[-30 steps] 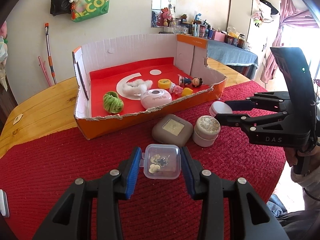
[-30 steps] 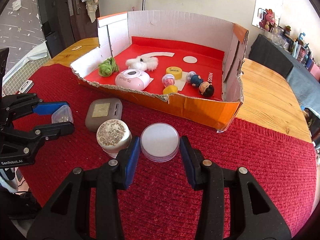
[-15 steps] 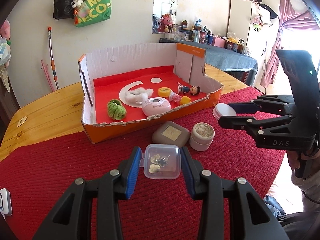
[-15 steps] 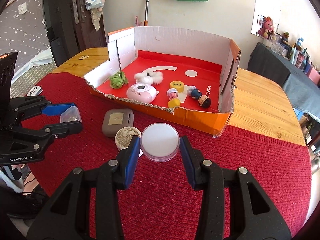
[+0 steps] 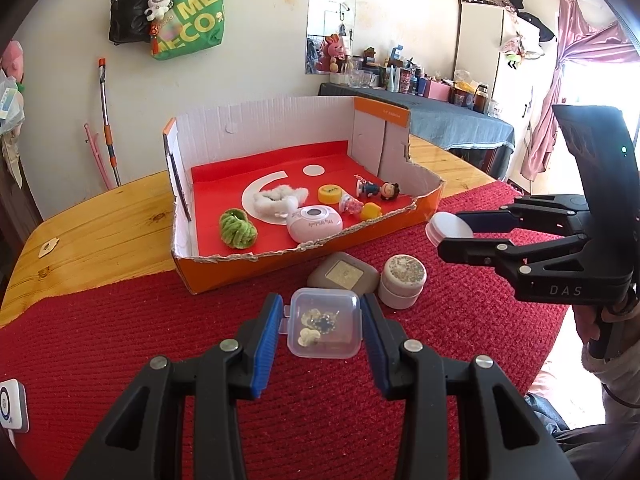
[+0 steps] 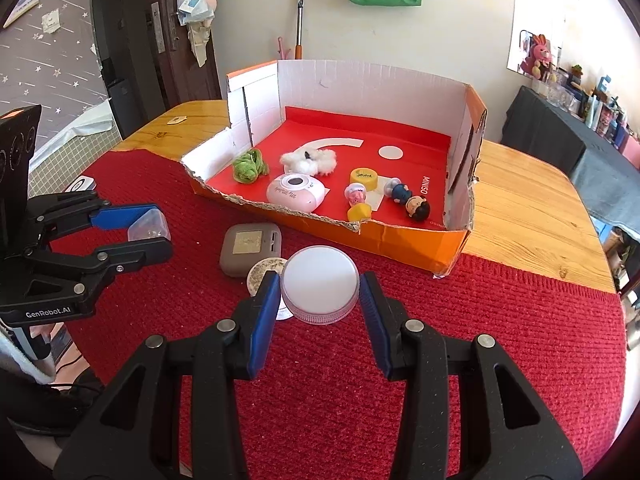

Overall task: Organize objects
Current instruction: 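Carry clear box toward orange box with left tool while right tool carries white lid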

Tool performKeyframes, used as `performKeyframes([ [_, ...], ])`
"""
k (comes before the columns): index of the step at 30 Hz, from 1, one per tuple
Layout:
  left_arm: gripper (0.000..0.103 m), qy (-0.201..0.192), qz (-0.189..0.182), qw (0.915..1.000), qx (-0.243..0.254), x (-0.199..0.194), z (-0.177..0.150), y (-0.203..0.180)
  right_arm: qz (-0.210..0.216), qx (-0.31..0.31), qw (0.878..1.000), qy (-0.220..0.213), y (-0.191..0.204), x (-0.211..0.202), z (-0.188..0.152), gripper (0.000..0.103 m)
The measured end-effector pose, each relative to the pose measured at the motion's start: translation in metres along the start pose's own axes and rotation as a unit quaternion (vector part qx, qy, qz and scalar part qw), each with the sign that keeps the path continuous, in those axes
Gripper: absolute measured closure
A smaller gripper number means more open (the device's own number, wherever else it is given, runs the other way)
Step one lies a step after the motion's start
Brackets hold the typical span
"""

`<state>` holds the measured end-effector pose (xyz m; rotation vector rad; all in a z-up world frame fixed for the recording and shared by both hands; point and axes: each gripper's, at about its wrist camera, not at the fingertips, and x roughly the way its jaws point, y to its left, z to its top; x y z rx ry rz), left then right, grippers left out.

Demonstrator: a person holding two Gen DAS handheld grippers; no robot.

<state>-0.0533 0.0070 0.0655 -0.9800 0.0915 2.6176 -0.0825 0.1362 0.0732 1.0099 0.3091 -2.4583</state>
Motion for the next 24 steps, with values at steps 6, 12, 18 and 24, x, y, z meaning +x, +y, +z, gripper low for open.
performKeyframes([
  [6,0.061,0.003,0.000,1.0000,-0.003,0.001,-0.001,0.002,0.001,0.001,1.000,0.005,-0.001,0.003,0.000,0.064],
  [12,0.061,-0.005,-0.001,1.0000,-0.003,-0.001,0.006,0.005,0.005,0.003,1.000,0.004,-0.002,0.003,0.004,0.064],
  [18,0.061,-0.010,0.003,0.9999,-0.004,0.004,0.032,0.017,0.004,0.004,1.000,-0.004,-0.006,0.000,0.028,0.064],
  [24,0.061,-0.001,0.009,1.0000,0.002,0.024,0.067,0.032,-0.016,-0.005,1.000,0.000,-0.014,0.016,0.066,0.064],
])
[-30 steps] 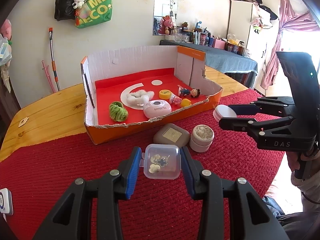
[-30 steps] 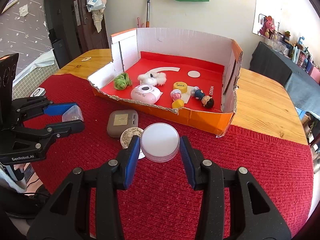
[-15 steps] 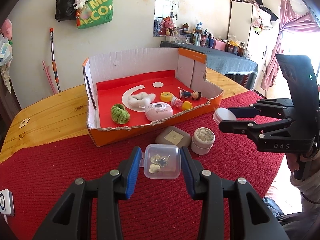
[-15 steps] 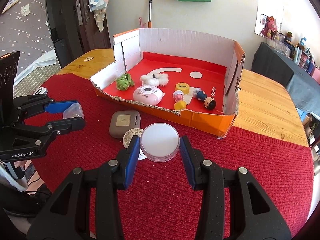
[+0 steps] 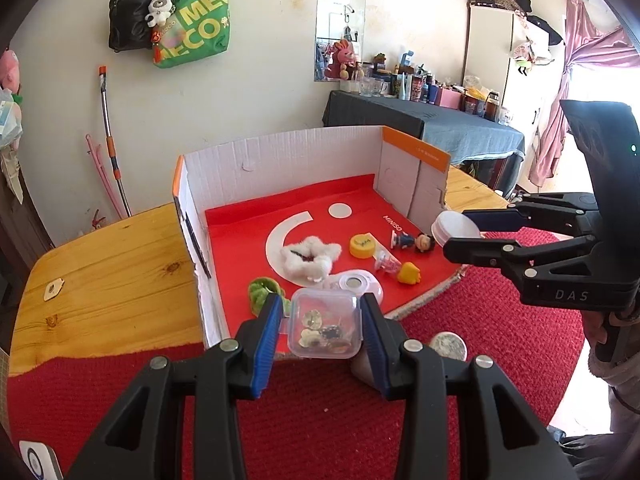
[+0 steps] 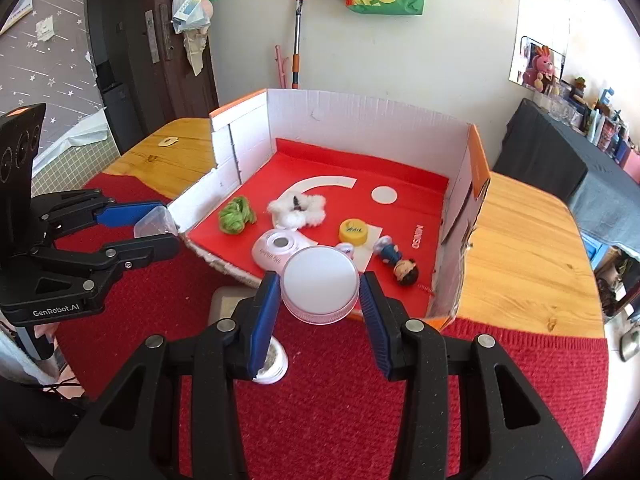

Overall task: Organize objects
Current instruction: 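Carry clear box toward orange box with left tool while right tool carries white lid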

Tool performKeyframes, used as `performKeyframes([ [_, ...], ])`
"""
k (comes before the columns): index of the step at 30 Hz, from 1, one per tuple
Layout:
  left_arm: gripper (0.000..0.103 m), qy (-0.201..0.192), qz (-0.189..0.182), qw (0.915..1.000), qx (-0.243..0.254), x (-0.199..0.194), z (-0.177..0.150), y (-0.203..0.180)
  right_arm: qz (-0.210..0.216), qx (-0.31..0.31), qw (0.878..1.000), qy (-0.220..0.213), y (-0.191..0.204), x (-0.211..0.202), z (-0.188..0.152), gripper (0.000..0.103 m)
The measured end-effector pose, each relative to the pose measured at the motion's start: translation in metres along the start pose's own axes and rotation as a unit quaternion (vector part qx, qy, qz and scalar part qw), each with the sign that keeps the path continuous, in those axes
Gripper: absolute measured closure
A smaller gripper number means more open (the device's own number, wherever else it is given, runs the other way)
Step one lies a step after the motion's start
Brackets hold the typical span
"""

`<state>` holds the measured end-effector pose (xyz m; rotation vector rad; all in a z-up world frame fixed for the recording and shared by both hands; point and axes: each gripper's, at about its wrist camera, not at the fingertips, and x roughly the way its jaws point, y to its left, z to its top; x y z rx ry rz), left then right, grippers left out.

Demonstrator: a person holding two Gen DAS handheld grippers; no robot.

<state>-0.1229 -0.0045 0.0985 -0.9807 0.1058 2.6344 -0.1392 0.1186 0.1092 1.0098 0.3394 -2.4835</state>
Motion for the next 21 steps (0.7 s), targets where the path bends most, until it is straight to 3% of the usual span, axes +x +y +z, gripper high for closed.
performKeyframes([
  [9,0.061,0.041,0.023,0.9989,0.003,0.050,0.043,0.023,-0.069,-0.004,0.997,0.037,-0.015,0.049,0.050,0.063],
  [16,0.061,0.076,0.059,0.9953,0.012,0.084,0.052,0.031,-0.111,-0.008,0.990,0.083,-0.020,0.091,0.062,0.063],
  [21,0.061,0.100,0.060,0.9932,0.001,0.101,0.056,0.037,-0.117,0.005,0.987,0.107,-0.027,0.111,0.064,0.064],
])
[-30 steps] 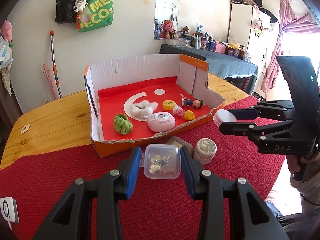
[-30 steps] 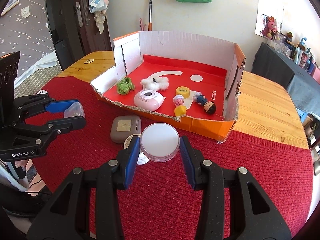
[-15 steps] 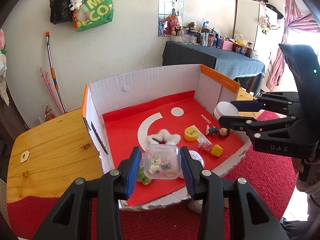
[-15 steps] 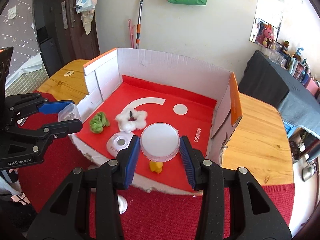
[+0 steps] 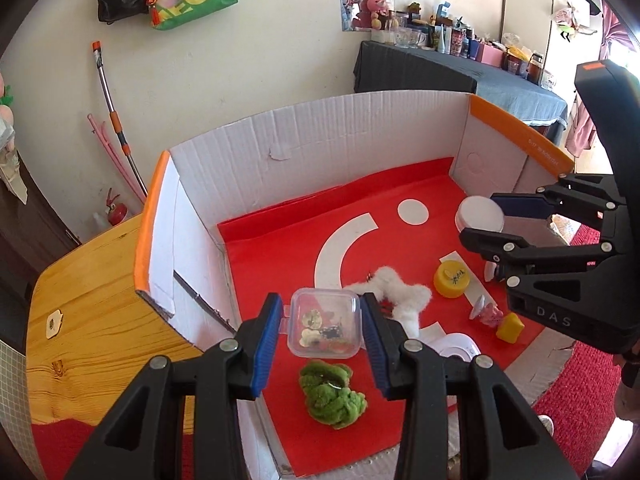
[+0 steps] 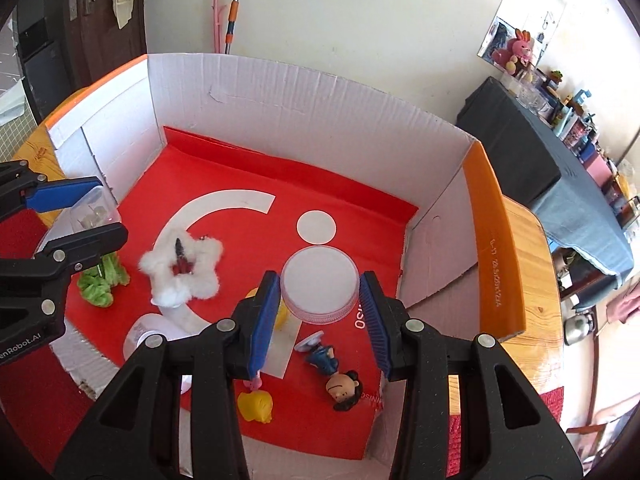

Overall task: Organize objects
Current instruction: 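Carry clear box toward orange box with left tool while right tool carries white lid, then lower clear box into orange box with left tool while right tool lowers white lid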

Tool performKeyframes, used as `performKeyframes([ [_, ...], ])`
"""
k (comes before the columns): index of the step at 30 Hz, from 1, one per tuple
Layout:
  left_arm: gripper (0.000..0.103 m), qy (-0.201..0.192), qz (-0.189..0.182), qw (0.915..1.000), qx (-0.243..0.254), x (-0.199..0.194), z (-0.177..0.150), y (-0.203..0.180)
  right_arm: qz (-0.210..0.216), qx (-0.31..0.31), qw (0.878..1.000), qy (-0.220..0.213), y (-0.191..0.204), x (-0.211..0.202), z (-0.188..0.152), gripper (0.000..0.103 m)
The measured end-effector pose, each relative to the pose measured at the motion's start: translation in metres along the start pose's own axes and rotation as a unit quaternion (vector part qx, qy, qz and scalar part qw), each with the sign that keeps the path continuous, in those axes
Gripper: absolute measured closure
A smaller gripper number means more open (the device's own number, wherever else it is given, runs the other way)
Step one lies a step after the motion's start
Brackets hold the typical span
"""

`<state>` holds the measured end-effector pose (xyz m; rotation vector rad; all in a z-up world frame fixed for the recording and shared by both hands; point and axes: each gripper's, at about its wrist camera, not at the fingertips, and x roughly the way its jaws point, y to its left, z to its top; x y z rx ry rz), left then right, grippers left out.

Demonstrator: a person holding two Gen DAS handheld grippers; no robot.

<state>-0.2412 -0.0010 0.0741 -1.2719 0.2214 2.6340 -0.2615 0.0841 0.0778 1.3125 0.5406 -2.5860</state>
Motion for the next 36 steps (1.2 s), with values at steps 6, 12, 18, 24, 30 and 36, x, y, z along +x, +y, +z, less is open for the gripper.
performKeyframes([
  [6,0.061,0.023,0.005,0.9997,-0.010,0.015,0.005,0.003,-0.001,0.018,0.999,0.032,-0.008,0.020,0.010,0.063],
  [12,0.061,0.039,0.009,0.9989,-0.023,0.024,0.007,0.008,0.010,0.039,0.997,0.060,-0.015,0.034,0.016,0.063],
  [18,0.061,0.050,0.004,0.9980,-0.037,0.028,0.009,0.009,0.010,0.042,0.996,0.079,-0.016,0.044,0.020,0.063],
  [24,0.061,0.070,-0.005,0.9955,-0.064,0.033,0.010,0.013,0.017,0.057,0.994,0.088,-0.021,0.049,0.023,0.063],
  [30,0.061,0.083,-0.002,0.9919,-0.096,0.038,0.008,0.020,0.026,0.074,0.992,0.103,-0.029,0.059,0.027,0.063],
  [36,0.061,0.088,0.007,0.9908,-0.102,0.039,0.004,0.020,0.024,0.074,0.991,0.107,-0.031,0.060,0.028,0.063],
])
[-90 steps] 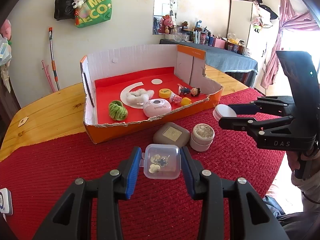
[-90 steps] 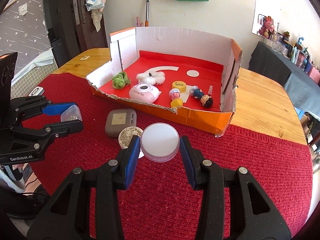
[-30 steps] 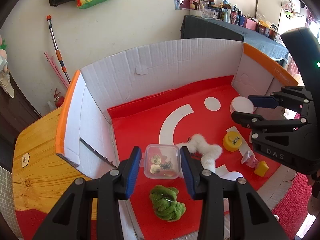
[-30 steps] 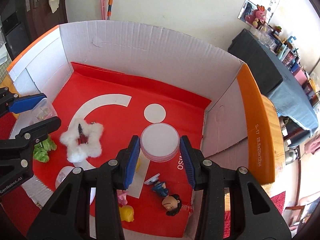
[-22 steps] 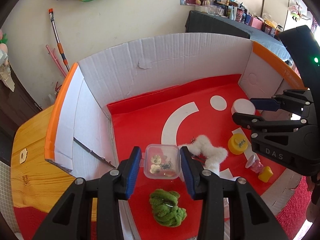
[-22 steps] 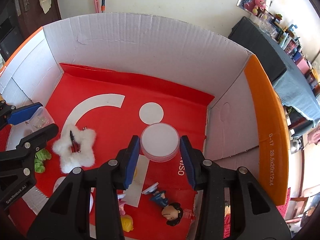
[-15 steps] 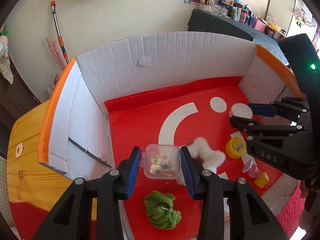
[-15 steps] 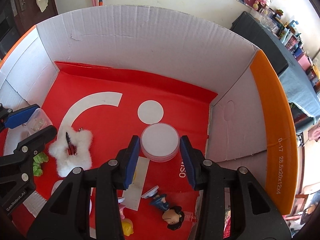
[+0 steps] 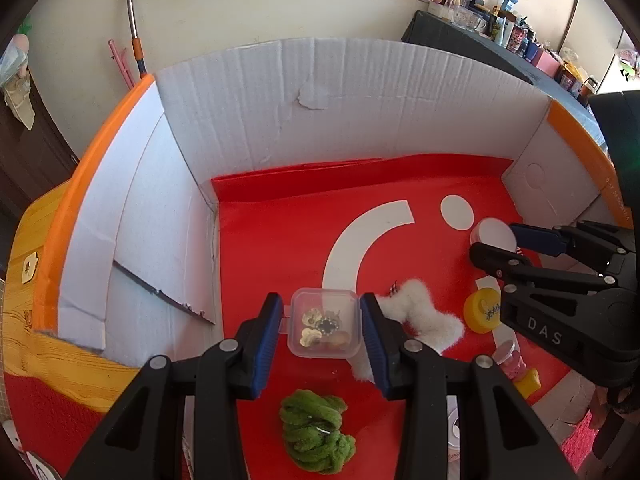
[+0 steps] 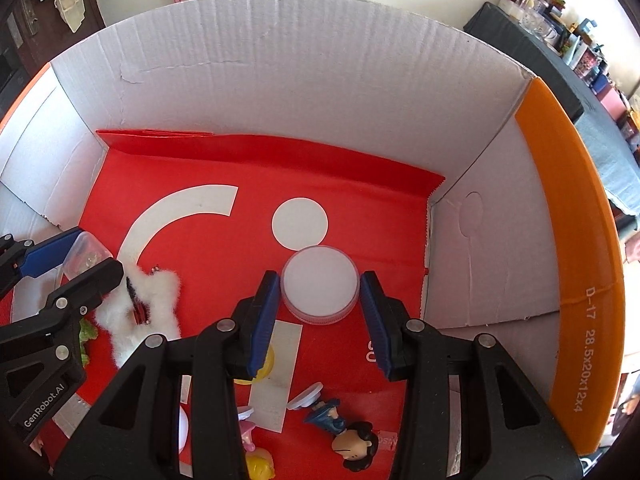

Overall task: Organize objects
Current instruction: 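Lower clear box into orange box with left tool while right tool lowers white lid, then open left tool on clear box while right tool releases white lid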

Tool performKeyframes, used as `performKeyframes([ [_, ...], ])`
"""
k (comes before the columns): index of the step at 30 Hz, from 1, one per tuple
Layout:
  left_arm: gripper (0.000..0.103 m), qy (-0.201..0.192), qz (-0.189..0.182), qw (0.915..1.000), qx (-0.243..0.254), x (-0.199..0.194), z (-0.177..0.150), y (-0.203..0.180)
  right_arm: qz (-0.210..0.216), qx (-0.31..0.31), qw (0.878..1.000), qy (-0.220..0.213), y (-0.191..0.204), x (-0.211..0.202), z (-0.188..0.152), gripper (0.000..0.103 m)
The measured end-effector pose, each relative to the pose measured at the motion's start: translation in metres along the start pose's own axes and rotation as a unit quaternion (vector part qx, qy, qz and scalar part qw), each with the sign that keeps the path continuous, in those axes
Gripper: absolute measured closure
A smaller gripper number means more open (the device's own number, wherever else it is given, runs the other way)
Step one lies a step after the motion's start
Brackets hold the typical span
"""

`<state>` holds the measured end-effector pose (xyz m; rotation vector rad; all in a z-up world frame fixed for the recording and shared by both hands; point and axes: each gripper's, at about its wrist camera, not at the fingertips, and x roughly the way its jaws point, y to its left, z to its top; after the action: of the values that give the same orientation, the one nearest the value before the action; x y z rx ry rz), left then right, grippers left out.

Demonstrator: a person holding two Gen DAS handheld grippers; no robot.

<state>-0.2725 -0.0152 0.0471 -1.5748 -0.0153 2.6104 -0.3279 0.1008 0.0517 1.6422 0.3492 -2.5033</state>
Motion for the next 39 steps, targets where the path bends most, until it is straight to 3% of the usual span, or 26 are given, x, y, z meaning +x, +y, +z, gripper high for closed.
performKeyframes([
  [23,0.061,0.004,-0.004,1.0000,-0.007,-0.002,-0.006,0.003,0.004,0.003,1.000,0.008,-0.006,0.001,0.002,0.063],
  [28,0.061,0.004,-0.003,1.0000,-0.007,0.000,-0.005,0.003,0.007,0.002,1.000,0.009,-0.006,-0.001,0.002,0.057],
  [39,0.061,0.008,-0.004,0.9999,-0.008,0.004,0.002,-0.001,0.006,0.002,1.000,0.009,-0.009,-0.001,0.004,0.055],
])
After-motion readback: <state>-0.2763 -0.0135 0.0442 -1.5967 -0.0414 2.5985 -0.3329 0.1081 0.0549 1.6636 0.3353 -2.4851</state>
